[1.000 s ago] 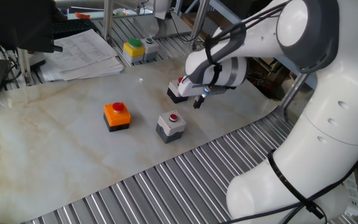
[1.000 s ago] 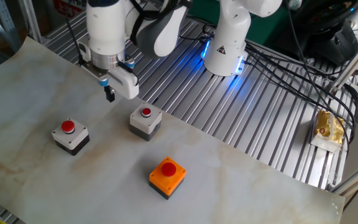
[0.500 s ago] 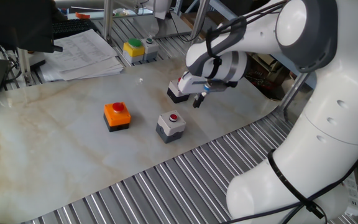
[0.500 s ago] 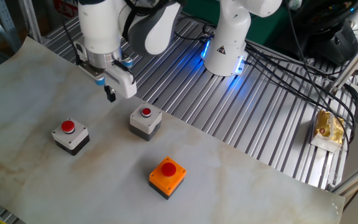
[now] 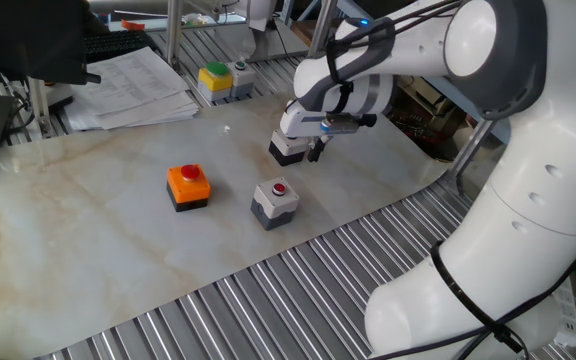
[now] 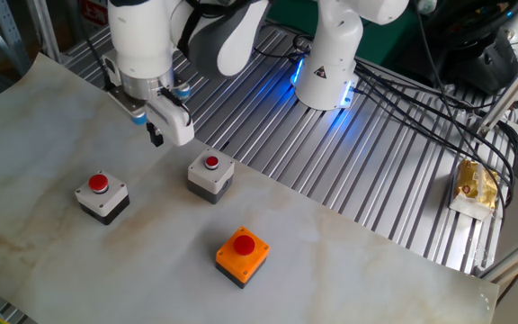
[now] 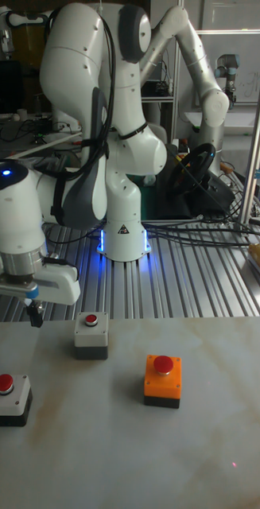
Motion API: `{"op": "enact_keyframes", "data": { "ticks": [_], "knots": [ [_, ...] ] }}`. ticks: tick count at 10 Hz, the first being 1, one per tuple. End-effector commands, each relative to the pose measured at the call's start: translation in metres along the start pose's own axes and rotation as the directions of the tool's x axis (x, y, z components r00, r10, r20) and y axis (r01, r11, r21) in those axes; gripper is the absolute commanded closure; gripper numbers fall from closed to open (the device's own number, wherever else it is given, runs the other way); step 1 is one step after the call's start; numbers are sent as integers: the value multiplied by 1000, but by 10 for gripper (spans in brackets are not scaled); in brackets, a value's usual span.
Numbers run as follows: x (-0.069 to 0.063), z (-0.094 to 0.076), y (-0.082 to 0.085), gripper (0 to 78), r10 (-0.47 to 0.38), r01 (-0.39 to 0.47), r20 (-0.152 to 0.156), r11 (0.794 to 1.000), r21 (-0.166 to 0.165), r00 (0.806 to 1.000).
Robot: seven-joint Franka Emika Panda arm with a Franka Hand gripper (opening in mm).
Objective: Press three buttons from left to right in sequence
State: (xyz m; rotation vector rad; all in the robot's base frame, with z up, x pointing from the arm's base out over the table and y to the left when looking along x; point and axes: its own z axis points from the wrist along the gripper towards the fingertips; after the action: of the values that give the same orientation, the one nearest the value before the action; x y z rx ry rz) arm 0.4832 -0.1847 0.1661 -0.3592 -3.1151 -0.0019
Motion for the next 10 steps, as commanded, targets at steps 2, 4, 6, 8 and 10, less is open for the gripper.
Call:
{"op": "enact_keyframes", "data": {
  "ticks": [2, 4, 6, 8, 10],
  "knots": [
    [1, -2, 0, 776, -19, 19, 8, 999, 37, 1000],
    [1, -2, 0, 776, -25, 24, 21, 999, 45, 999],
    [1, -2, 0, 776, -51, 50, 33, 997, 53, 998],
    [1, -2, 0, 776, -121, 119, 28, 991, 56, 992],
    [1, -2, 0, 776, -148, 147, 16, 988, 52, 989]
  ]
}}
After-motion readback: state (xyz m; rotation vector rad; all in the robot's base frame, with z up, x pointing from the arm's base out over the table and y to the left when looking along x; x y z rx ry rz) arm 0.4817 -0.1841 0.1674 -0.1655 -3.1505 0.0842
